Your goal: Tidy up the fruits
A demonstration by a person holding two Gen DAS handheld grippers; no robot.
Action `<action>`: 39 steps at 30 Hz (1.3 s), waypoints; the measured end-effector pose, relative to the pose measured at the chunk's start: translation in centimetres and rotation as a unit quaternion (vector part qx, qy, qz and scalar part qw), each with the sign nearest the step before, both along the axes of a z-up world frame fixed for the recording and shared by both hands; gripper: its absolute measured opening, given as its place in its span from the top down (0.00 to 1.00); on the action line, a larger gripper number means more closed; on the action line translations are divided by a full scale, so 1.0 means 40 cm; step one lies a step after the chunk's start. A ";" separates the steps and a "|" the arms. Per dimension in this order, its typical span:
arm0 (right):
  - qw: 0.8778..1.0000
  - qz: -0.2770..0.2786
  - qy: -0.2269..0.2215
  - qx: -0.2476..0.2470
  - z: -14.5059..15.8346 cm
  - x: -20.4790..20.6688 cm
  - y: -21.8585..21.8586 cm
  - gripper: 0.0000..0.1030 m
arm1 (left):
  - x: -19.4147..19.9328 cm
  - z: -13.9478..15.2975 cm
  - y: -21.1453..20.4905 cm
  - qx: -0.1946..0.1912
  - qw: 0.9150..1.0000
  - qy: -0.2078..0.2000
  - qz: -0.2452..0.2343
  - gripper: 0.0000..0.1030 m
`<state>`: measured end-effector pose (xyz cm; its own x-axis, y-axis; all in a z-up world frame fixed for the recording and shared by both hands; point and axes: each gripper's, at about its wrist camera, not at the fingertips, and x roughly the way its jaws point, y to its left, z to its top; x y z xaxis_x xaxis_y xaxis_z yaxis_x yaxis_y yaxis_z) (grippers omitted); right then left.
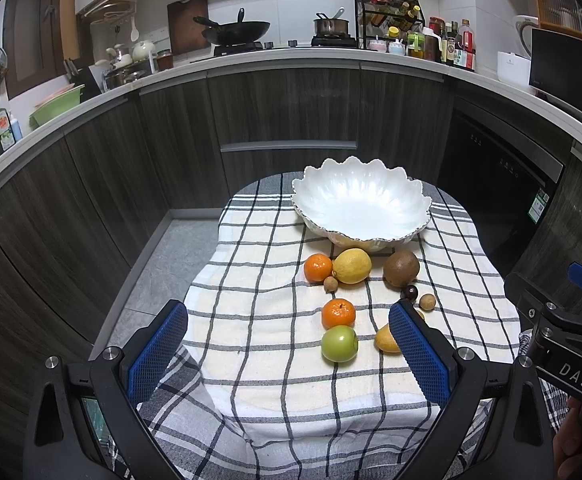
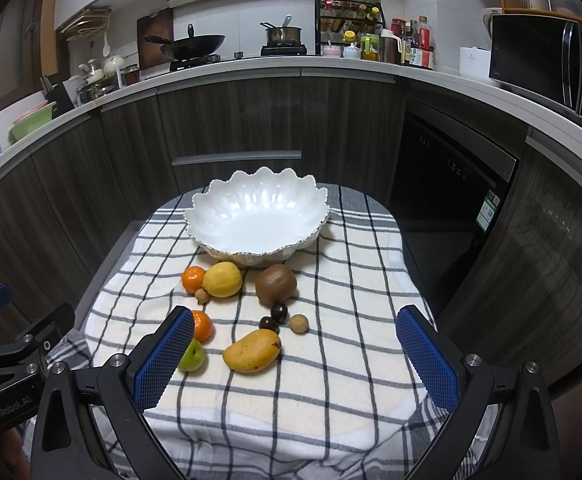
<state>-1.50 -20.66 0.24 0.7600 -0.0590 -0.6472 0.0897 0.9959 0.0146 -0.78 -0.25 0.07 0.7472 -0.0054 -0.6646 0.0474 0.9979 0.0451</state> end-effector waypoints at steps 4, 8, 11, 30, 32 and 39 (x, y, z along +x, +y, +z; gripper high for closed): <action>1.000 0.000 0.000 0.001 -0.002 0.002 -0.002 0.01 | 0.001 0.000 0.000 0.000 1.000 0.000 0.000 0.01; 1.000 0.000 0.001 0.000 -0.002 0.002 -0.001 0.01 | -0.004 0.010 0.000 0.001 1.000 0.000 -0.001 0.01; 1.000 0.000 0.000 0.001 -0.004 0.003 -0.003 0.01 | -0.006 0.010 0.000 0.001 1.000 0.000 -0.001 0.01; 1.000 0.000 0.021 -0.001 -0.057 0.053 -0.016 0.01 | 0.035 -0.049 -0.013 0.012 0.999 0.023 -0.020 0.01; 1.000 -0.001 0.026 -0.001 -0.068 0.062 -0.017 0.01 | 0.047 -0.060 -0.017 0.015 0.999 0.029 -0.026 0.01; 0.999 -0.006 0.047 -0.008 -0.116 0.101 -0.022 0.01 | 0.094 -0.118 -0.032 0.017 0.997 0.064 -0.050 0.04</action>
<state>2.54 -21.56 -4.39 0.6953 -0.0787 -0.7144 0.1027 0.9947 -0.0096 2.97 -1.54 -4.67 0.6537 -0.0520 -0.7550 0.1550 0.9857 0.0663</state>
